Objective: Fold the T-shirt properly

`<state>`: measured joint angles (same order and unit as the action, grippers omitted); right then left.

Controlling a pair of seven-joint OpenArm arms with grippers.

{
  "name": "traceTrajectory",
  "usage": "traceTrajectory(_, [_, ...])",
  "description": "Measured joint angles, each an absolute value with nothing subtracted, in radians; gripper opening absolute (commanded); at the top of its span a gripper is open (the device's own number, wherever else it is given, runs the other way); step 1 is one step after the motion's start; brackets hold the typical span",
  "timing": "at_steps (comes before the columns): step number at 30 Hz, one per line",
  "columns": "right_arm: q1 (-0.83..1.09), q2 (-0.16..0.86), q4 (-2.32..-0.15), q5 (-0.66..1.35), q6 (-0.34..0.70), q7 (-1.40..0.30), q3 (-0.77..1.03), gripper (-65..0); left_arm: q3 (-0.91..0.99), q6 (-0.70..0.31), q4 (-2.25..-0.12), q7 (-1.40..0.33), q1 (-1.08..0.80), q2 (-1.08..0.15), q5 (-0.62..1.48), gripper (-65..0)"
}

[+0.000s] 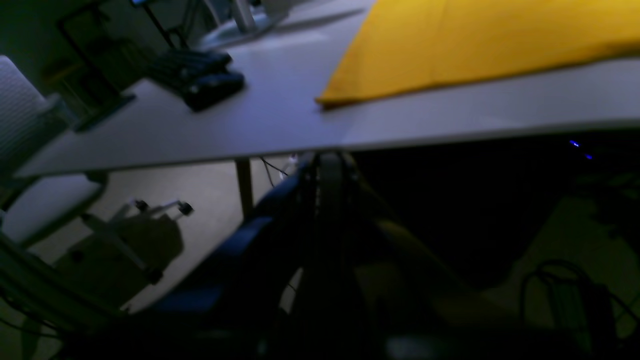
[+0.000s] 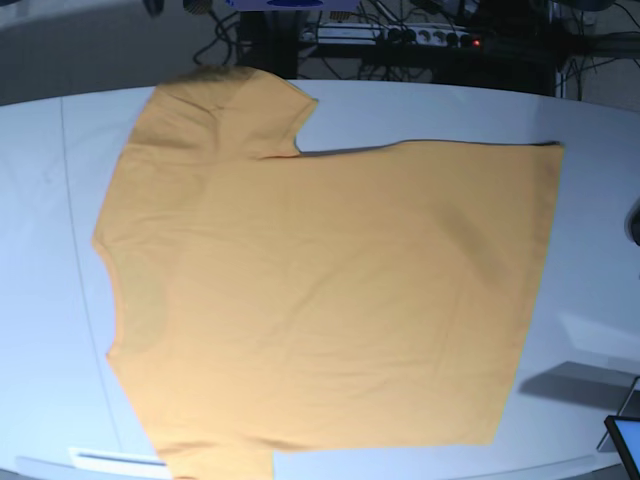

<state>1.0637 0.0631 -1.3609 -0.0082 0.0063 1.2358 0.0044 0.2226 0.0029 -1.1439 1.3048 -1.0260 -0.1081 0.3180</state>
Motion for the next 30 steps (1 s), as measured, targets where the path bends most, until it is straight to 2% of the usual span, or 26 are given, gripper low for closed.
traceTrajectory(4, [1.068, 0.107, -1.513, -0.015, 0.011, 1.018, -0.006, -64.7, 0.261, 0.001, -1.214, 1.11, -1.028, -0.094, 0.313, -59.0])
traceTrajectory(7, [1.068, 0.134, -1.628, -0.004, 0.003, 0.853, -0.004, -64.7, 0.329, 0.002, -1.331, 0.965, -1.031, -0.072, 0.387, -56.3])
traceTrajectory(13, [1.061, 0.164, -1.836, -0.007, 0.014, 0.545, -0.051, -64.7, 0.453, 0.004, -1.624, 0.66, -1.066, -0.084, 0.545, -56.3])
traceTrajectory(17, [1.011, 0.167, -1.927, -0.007, 0.009, 0.379, -0.075, -64.7, 0.591, 0.0, -1.749, 0.413, -1.045, -0.078, 0.534, -56.3])
traceTrajectory(22, [0.99, 0.165, -1.935, -0.007, 0.01, 0.308, -0.07, -65.0, 0.731, -0.002, -1.804, 0.06, -0.952, -0.084, 0.537, -55.9])
traceTrajectory(26, [0.983, 0.165, -1.941, -0.007, 0.008, 0.316, -0.068, -64.9, 0.825, 0.0, -1.818, -0.232, -0.862, -0.133, 0.544, -50.6])
traceTrajectory(30, [0.974, 0.163, -1.941, -0.007, 0.011, 0.316, -0.07, -64.9, 0.857, -0.004, -1.841, -0.184, -0.837, -0.144, 0.544, -50.4])
